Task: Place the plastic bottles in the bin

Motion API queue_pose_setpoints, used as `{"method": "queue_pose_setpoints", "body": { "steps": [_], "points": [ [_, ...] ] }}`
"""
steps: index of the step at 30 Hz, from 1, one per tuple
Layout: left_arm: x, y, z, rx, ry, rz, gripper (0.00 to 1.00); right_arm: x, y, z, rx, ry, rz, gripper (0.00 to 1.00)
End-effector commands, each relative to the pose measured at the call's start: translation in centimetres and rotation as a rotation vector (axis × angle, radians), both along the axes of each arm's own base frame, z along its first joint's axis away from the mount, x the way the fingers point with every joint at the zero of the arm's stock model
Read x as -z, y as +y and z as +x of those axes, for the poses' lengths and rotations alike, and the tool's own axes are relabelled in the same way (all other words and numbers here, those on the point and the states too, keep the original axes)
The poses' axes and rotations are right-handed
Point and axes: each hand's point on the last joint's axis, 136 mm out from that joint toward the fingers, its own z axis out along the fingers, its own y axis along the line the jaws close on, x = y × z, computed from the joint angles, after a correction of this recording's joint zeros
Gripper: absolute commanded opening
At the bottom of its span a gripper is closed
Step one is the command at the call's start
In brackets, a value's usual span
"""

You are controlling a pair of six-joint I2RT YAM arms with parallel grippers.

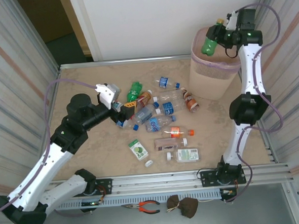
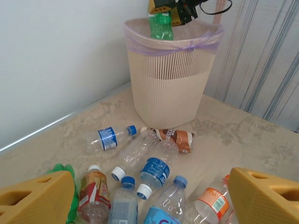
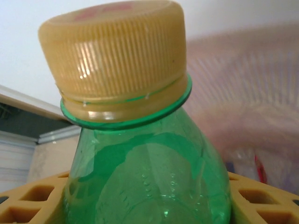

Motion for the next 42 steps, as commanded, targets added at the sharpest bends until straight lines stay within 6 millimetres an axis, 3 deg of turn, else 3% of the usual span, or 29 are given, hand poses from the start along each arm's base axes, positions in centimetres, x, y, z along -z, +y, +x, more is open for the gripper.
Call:
{"method": "queue_pose_setpoints", "body": {
  "steps": [1, 9, 15, 25, 28, 32, 38, 42],
  "points": [
    [1.1, 0.6, 0.0, -0.030, 0.059, -0.012, 0.86, 4.8, 1.6, -1.8, -0.068, 0.197, 0.000, 0.41],
    [3.1, 0.7, 0.3, -0.046, 0.136, -0.011, 0.85, 12.5, 4.5, -2.1, -0.196, 0.377, -0.032, 0.42],
    [4.0, 0.9, 0.2, -0.061, 0.168, -0.019, 0.84, 17.9, 4.9, -2.2, -0.214, 0.507, -0.063, 0.45],
    [4.7, 1.3, 0.2, -0.081, 0.196, -0.019, 0.83, 23.8, 4.8, -2.3, -0.226, 0.626, -0.092, 0.53],
    [4.8, 1.4, 0.2, -0.087, 0.208, -0.024, 0.83, 24.5, 4.6, -2.3, -0.221, 0.643, -0.102, 0.61],
    [5.1, 1.5, 0.2, -0.095, 0.224, -0.020, 0.83, 24.0, 4.8, -2.2, -0.226, 0.625, -0.094, 0.73],
    [5.2, 1.5, 0.2, -0.098, 0.232, -0.020, 0.83, 21.3, 4.6, -1.6, -0.215, 0.560, -0.098, 0.84],
    [5.3, 1.6, 0.2, -0.102, 0.237, -0.017, 0.83, 19.1, 4.3, -1.4, -0.197, 0.513, -0.103, 0.86]
  ]
}}
